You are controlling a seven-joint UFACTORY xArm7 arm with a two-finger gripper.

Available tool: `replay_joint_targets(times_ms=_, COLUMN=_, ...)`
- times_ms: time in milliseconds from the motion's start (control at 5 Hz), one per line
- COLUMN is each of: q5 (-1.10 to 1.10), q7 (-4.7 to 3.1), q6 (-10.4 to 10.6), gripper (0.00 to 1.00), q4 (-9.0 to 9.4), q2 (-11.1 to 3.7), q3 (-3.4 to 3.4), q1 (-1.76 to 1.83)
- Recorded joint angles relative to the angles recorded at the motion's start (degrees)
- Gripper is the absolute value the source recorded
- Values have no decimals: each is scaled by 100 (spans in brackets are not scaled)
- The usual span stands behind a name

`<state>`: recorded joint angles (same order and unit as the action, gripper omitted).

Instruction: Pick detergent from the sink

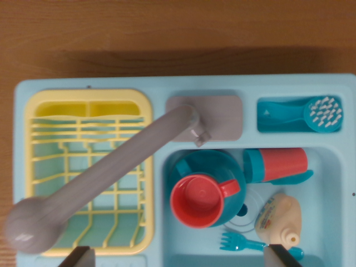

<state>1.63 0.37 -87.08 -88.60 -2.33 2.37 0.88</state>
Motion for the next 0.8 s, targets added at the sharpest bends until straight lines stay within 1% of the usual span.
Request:
replay_joint_targets(times_ms=200, q5=1, q7=41, q6=189, gripper=0, q4=186, q2=-49, q3=38, q1=-44)
replay_joint_targets(times_ms=400, q5=1, q7=41, q6=189, gripper=0, q4=186, q2=-49, q3=38, q1=-44)
replay_joint_targets(times_ms=600, q5=1, q7=89, q6=405, gripper=0, q4=399, q2=-105, q3=82, q1=-95)
replay_joint_targets(times_ms=800, q5=1, q7=89, q6=405, gripper=0, q4=399, q2=-105, q3=82, q1=-95)
